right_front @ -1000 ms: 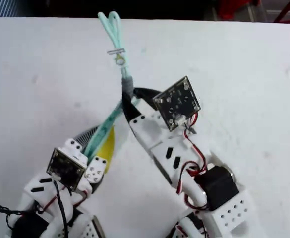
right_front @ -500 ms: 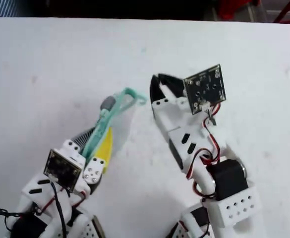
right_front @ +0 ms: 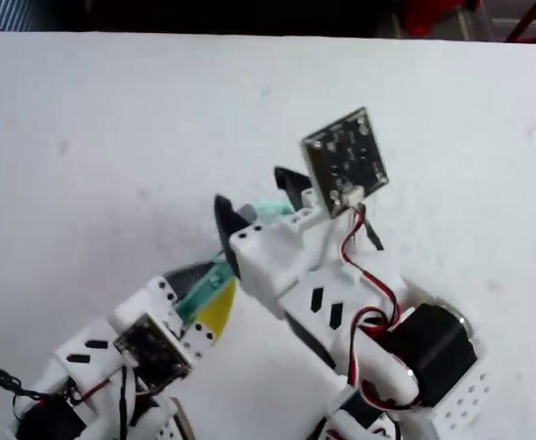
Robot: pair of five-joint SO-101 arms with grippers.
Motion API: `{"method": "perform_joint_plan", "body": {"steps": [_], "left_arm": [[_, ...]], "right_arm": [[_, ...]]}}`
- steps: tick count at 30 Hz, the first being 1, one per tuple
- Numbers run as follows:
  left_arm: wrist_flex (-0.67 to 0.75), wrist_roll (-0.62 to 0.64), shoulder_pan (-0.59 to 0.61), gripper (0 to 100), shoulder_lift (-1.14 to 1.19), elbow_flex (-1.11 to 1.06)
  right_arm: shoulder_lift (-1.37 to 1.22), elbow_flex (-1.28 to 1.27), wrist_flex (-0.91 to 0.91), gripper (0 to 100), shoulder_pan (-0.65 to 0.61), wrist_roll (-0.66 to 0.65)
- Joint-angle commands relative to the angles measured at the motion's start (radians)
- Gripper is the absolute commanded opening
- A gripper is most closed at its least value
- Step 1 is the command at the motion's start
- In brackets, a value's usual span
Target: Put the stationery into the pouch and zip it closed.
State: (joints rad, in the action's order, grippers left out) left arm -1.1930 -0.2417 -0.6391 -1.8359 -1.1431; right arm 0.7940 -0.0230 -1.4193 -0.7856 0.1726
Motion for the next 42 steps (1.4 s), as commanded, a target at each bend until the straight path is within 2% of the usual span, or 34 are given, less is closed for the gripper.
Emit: {"method": "perform_joint_plan", "body": {"steps": [1,3,6,10,12,15,18,20,24,26,28,30,33,37,42], "left_arm": [[-0.025,-0.031,-0.004,2,0.005,-0.003],[0.011,-0.031,0.085,2,0.005,-0.005],[0.098,-0.021,0.305,2,0.005,-0.008],[0.292,-0.011,0.576,2,0.005,-0.078],[0.387,0.009,0.665,2,0.005,-0.114],[0.466,0.003,0.714,2,0.005,-0.143],[0.470,-0.015,0.688,2,0.005,-0.153],[0.466,-0.054,0.607,2,0.005,-0.183],[0.391,-0.161,0.349,2,0.005,-0.255],[0.379,-0.252,0.200,2,0.005,-0.359],[0.402,-0.364,0.107,2,0.005,-0.468],[0.428,-0.408,0.096,2,0.005,-0.512],[0.396,-0.390,0.094,2,0.005,-0.499],[0.304,-0.396,0.088,2,0.005,-0.460],[0.281,-0.397,0.088,2,0.005,-0.451]], "right_arm": [[-0.021,0.095,-0.084,25.4,-0.005,-0.015],[-0.018,0.114,-0.102,25.4,-0.004,-0.015],[-0.008,0.115,-0.097,25.4,0.028,-0.015],[-0.016,0.106,-0.096,25.4,0.097,-0.015],[-0.016,0.077,-0.077,25.4,0.127,-0.015],[-0.016,0.023,-0.048,25.4,0.157,-0.015],[-0.007,-0.028,-0.018,25.4,0.179,-0.015],[-0.007,-0.038,-0.010,25.4,0.193,-0.015],[-0.007,-0.040,-0.005,25.4,0.214,-0.015],[-0.007,-0.040,-0.007,25.4,0.214,-0.017],[-0.007,-0.040,-0.010,25.4,0.214,-0.018],[-0.007,-0.040,-0.012,25.4,0.206,-0.080],[-0.018,-0.038,-0.033,25.4,0.170,-0.173],[-0.099,-0.040,-0.076,25.4,0.148,-0.183],[-0.338,-0.029,-0.120,25.4,0.176,-0.163]]}}
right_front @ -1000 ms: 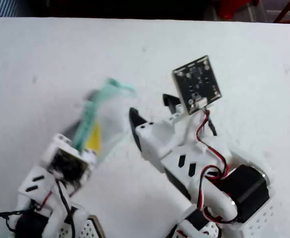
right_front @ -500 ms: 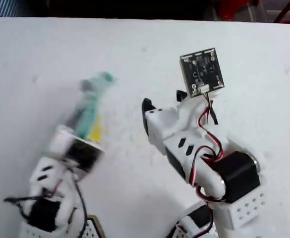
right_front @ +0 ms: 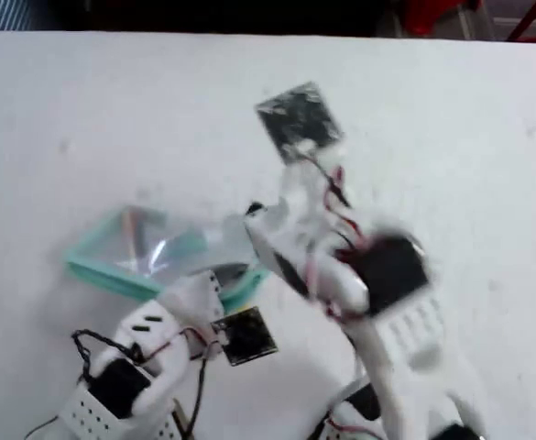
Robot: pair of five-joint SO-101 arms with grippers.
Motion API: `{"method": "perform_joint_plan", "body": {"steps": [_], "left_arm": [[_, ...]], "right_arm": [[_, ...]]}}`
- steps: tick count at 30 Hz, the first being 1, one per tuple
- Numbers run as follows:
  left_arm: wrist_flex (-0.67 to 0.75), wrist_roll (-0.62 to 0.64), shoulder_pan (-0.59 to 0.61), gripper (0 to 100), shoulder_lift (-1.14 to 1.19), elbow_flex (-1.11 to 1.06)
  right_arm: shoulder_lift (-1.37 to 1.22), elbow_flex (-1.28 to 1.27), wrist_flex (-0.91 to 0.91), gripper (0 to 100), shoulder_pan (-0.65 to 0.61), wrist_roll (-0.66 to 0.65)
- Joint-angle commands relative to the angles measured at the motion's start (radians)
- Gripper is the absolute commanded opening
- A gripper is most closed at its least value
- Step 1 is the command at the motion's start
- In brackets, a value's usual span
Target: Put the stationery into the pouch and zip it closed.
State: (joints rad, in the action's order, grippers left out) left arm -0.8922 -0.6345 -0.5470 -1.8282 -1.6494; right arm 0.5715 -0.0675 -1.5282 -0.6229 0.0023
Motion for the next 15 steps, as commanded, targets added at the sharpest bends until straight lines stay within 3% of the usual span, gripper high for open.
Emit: {"method": "perform_joint_plan", "body": {"steps": [1,10,15], "left_arm": [[-0.020,-0.005,-0.004,2,-0.002,0.055],[-0.015,-0.005,-0.002,2,-0.002,0.055],[-0.015,-0.005,0.001,2,-0.002,0.055]], "right_arm": [[-0.163,0.031,-0.018,25.4,0.019,0.041],[-0.503,0.304,-0.193,25.5,0.001,0.282],[-0.648,0.308,-0.191,25.5,-0.024,0.305]]}}
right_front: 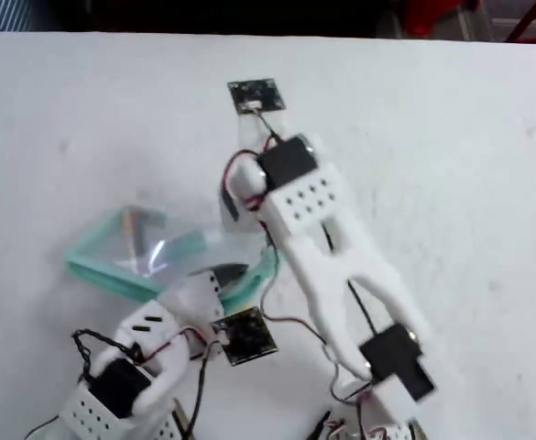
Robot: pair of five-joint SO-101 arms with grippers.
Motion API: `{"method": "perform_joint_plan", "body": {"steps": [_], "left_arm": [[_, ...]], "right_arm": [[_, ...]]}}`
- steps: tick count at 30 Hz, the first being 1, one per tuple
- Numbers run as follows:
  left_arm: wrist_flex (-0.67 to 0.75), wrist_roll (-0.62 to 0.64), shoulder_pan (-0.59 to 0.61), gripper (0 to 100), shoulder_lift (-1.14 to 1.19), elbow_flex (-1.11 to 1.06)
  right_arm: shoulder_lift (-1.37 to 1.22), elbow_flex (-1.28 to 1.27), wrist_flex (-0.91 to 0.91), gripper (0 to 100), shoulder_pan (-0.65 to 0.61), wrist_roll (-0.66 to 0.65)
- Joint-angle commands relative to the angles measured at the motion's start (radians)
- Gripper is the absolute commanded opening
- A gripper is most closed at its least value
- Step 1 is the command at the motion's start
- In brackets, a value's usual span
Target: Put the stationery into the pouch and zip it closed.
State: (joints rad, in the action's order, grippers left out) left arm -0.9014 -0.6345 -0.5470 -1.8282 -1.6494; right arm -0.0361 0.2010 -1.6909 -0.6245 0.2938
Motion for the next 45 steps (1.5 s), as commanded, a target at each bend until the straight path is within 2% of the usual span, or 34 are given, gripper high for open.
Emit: {"method": "perform_joint_plan", "body": {"steps": [1,13,18,21,25,33,42,45], "left_arm": [[-0.006,-0.005,0.002,2,-0.002,0.055],[-0.006,-0.005,0.004,2,-0.002,0.057],[-0.005,-0.005,0.004,2,-0.002,0.057],[-0.005,-0.005,0.004,2,-0.002,0.057],[-0.005,-0.005,0.004,2,-0.002,0.057],[-0.009,0.006,0.004,2,-0.002,0.114],[0.035,0.239,0.018,2,-0.002,0.288],[0.075,0.387,0.065,2,-0.002,0.347]], "right_arm": [[-0.061,0.038,-0.030,25.5,-0.024,0.012],[-0.154,-0.025,-0.031,25.2,-0.007,0.011],[-0.160,-0.064,-0.030,11.3,-0.008,-0.005],[-0.151,-0.063,-0.030,5.8,-0.010,-0.101],[-0.130,-0.057,-0.027,2.6,-0.002,-0.123],[-0.018,0.144,-0.027,1.8,-0.002,-0.157],[0.213,0.284,-0.027,1.8,-0.002,-0.153],[0.332,0.308,-0.027,1.8,-0.008,-0.150]]}}
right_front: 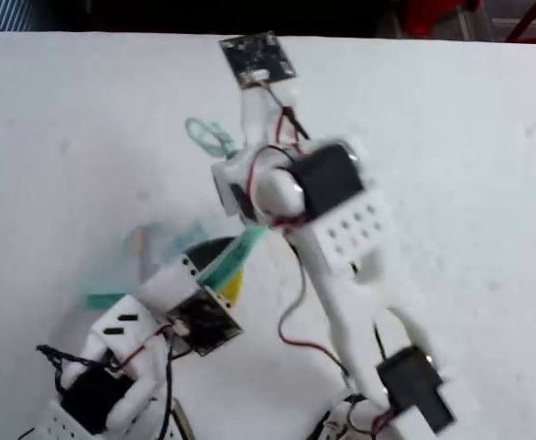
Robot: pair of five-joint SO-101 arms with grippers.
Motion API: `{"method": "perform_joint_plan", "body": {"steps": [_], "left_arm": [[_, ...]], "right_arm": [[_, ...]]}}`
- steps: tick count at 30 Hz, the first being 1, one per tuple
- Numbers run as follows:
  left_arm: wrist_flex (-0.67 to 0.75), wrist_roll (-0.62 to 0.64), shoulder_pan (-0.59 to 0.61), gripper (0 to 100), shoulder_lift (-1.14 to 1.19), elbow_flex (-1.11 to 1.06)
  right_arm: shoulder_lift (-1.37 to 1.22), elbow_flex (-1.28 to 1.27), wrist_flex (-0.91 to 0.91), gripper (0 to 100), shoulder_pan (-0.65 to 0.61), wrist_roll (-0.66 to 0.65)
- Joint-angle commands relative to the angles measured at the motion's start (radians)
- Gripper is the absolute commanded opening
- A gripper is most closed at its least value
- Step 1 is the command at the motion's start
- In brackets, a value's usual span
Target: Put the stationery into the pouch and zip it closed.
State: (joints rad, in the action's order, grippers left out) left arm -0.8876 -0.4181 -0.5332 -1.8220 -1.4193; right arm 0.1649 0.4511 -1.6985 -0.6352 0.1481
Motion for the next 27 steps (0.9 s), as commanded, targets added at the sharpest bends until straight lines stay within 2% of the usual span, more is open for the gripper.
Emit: {"method": "perform_joint_plan", "body": {"steps": [1,4,13,20,27], "left_arm": [[0.068,0.241,0.076,2,-0.008,0.143],[0.066,0.384,0.097,2,-0.008,0.203],[0.117,0.374,0.087,2,-0.008,0.236],[0.147,0.371,-0.065,2,-0.008,0.172],[0.178,0.374,0.001,2,-0.008,0.107]], "right_arm": [[0.168,0.058,-0.013,1.8,0.002,-0.003],[0.255,0.032,0.022,1.8,0.002,-0.003],[0.452,-0.180,0.222,1.8,-0.053,-0.021],[0.473,-0.410,0.394,1.8,-0.051,-0.083],[0.475,-0.546,0.539,1.8,-0.012,-0.078]]}}
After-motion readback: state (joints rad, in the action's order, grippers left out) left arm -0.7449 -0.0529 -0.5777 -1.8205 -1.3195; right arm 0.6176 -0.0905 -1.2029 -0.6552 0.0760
